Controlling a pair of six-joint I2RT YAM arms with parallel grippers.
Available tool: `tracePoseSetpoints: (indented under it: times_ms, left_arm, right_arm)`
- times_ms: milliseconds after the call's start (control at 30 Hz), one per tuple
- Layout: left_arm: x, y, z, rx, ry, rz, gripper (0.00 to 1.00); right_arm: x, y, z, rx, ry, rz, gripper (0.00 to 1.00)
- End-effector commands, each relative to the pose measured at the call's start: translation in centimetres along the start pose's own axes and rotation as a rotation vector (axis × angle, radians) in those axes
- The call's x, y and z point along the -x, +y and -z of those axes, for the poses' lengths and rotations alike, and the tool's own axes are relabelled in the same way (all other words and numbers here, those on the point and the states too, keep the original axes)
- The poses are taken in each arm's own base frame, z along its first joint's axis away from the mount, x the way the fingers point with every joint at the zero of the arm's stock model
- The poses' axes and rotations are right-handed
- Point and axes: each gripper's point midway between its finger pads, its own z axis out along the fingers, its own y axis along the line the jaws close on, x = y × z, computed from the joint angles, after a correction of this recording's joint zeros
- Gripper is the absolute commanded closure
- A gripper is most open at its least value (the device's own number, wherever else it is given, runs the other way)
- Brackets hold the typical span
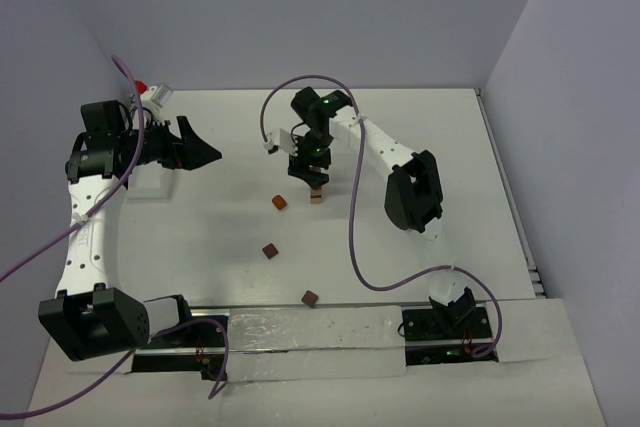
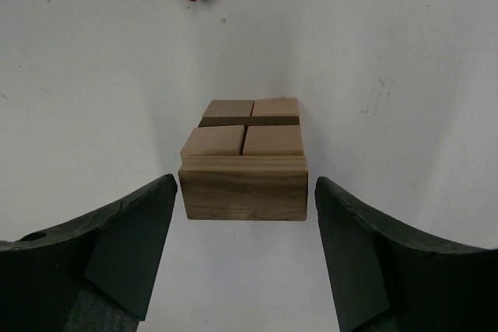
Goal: Build the wood block tower
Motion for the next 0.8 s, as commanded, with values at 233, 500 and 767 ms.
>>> tracePoseSetpoints:
  times_ms: [233, 500, 767]
  left_arm:
    - [0.9, -0.7, 0.4, -0.019, -0.033, -0.036, 0.01]
    - [1.0, -0.4, 0.3, -0.003, -0.035, -0.023, 0.01]
    - [0.4, 1.5, 0.2, 0.095, -0.042, 0.003, 0.01]
  right_arm:
    - [1.5, 0.2, 1.1, -0.011, -0.032, 0.014, 0.0]
    - [4.6, 0.2, 6.3, -0.115, -0.123, 0.056, 0.0]
    - [7.9, 2.6, 14.4, -0.227, -0.292, 0.103, 0.0]
